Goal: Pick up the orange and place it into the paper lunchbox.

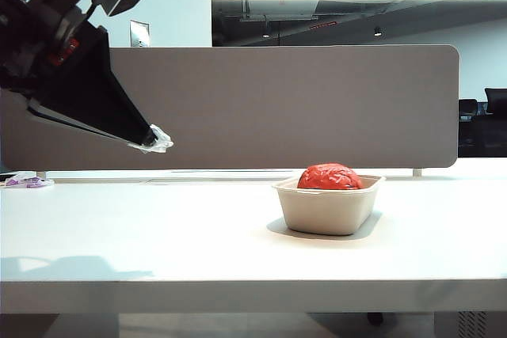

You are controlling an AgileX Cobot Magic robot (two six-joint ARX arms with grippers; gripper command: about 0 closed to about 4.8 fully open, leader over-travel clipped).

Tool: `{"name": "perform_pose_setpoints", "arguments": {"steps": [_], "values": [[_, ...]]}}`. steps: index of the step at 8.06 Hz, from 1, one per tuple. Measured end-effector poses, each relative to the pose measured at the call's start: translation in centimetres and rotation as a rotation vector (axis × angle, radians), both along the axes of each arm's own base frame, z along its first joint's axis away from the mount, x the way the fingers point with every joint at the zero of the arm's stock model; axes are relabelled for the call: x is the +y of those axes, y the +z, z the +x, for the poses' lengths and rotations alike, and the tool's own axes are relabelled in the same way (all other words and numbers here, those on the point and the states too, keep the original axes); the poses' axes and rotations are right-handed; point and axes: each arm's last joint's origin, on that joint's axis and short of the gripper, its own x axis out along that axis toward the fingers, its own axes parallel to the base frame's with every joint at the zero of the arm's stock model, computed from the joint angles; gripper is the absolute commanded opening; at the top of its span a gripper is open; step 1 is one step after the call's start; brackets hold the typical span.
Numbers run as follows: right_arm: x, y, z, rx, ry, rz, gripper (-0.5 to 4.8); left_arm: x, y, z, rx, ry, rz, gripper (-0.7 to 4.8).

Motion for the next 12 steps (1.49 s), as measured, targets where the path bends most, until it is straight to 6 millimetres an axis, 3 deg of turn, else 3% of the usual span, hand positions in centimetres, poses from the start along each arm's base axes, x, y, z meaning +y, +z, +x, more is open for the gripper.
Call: {"name": "perform_pose_setpoints", "arguments": {"steps": [1,2,3,7,8,10,12], "values": [[0.0,-0.1,-0.1,0.014,0.025,0.000,-0.05,1.0,1.3,-0.7,-0.216,0.120,-0.194,-0.06],[0.0,-0.1,-0.1,0.013,0.024,0.000,-0.05,1.1,1.1,-1.0,-0.220,0.126,-0.212,-0.06],[0.0,-0.1,-0.1,0.013,0.025,0.000,-0.05,9.4,-0.8,-5.9,-0.516,0.575,-0.359,-0.06],[0.0,-0.1,0.0,0.014,0.025,-0.001,-0.05,11.2,-1.7,-6.5,-0.550,0.731,-0.348,-0.06],[-0.1,0.0,-0.2,0.004,0.028,0.009,-0.05,11.7,-4.9,-5.8,-0.508,0.792,-0.195,-0.06],[-0.1,0.0,-0.2,0.004,0.028,0.009,-0.05,12.1,-4.8,-5.8,-0.506,0.907,-0.214,-0.06],[-0.1,0.0,-0.2,0.003,0.028,0.009,-0.05,12.1,-4.8,-5.8,-0.503,0.909,-0.220,0.09]]}}
